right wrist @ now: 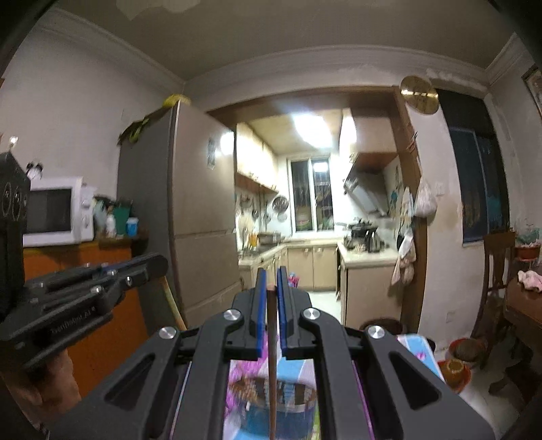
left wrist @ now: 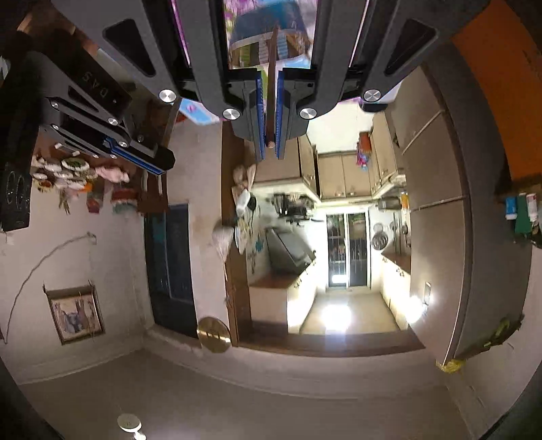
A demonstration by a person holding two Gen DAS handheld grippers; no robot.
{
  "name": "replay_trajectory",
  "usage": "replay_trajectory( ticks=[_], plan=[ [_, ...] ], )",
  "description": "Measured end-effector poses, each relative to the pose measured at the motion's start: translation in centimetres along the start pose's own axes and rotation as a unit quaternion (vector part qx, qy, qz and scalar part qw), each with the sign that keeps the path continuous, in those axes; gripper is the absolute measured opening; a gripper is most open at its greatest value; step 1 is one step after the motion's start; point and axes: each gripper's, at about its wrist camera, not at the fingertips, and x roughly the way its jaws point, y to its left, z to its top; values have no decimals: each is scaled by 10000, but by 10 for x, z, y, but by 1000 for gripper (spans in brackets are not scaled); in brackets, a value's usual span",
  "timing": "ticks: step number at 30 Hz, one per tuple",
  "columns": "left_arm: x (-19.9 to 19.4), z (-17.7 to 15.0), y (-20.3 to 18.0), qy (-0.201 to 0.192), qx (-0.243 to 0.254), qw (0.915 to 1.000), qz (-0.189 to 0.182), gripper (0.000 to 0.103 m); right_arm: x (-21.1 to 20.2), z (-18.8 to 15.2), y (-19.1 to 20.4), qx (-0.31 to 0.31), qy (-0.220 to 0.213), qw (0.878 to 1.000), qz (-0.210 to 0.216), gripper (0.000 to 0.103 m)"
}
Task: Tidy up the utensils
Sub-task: 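Lower the chopsticks tip-first into the blue holder with both tools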
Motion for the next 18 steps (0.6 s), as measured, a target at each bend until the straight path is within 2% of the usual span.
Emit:
replay_trajectory(
  ticks=[4, 8, 11, 15, 18],
  plan=[
    [37, 7, 4, -91, -83, 9999, -19, 7, 34, 13, -13, 179, -220, 9995, -107, 5],
    [73, -1, 12, 34, -192, 9998, -13, 7, 66, 5, -24, 346, -252, 9988, -252, 5],
    [99, -17, 22, 238, -348, 9990, -115, 7, 91, -10, -28, 400, -171, 9985, -318, 5],
    [123, -43, 29, 460, -341, 9983, -103, 7, 118, -40, -31, 420, 93, 9983, -391, 5],
    [134, -62, 34, 561, -428, 9973, -224, 7, 132, -57, -32, 430, 277, 9977, -451, 5]
  ],
)
